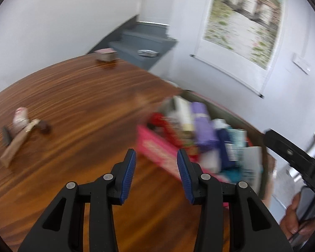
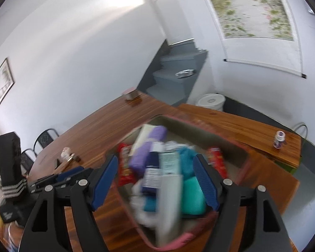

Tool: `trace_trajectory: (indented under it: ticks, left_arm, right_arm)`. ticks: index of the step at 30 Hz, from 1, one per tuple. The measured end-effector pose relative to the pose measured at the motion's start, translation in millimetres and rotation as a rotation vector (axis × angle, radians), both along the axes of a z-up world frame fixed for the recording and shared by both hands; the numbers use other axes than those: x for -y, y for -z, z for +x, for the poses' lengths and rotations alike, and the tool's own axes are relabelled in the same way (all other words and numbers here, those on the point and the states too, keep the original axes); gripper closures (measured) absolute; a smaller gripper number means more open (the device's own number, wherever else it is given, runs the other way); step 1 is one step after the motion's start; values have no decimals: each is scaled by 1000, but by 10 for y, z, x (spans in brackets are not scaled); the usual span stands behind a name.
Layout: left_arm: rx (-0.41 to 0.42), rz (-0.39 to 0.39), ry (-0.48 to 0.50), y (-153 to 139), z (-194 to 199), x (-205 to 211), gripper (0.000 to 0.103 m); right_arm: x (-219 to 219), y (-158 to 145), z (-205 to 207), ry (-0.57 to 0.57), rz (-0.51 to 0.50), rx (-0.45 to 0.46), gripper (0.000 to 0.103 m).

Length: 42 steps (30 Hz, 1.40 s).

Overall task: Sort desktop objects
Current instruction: 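Move the left gripper to the table and grasp the black comb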

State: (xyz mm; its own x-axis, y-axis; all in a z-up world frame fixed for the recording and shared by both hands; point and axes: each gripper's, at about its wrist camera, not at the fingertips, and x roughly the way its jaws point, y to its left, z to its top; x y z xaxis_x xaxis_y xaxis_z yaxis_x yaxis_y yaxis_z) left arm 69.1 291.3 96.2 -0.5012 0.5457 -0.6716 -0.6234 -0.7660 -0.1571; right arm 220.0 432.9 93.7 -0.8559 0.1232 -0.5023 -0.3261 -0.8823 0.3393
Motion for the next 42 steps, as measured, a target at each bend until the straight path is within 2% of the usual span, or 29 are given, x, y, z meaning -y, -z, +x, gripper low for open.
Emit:
trace_trajectory:
  ticks: [7, 13, 24, 31, 38, 42]
  left_arm:
    - [-7, -40, -185, 113, -401, 692, 59]
    - [-5, -33, -293, 127, -622, 1185, 59]
    - [47, -45, -523, 294, -1213, 2094, 59]
    - [99, -46, -572, 440, -1504, 2282, 59]
    - [149, 28, -601, 448, -1821, 2271, 59]
    - [173, 47, -628, 489, -2001, 2202, 59]
  right_arm:
    - [569, 38, -407, -154, 24, 29, 24]
    - [1059, 156, -783, -272, 37, 81, 24]
    - [1586, 294, -1491, -356, 67, 140, 24]
    - [1673, 357, -1779, -365, 48, 149, 24]
    - [1634, 505, -1821, -378, 7, 189, 24]
    - [1626, 442, -1765, -354, 47, 160, 24]
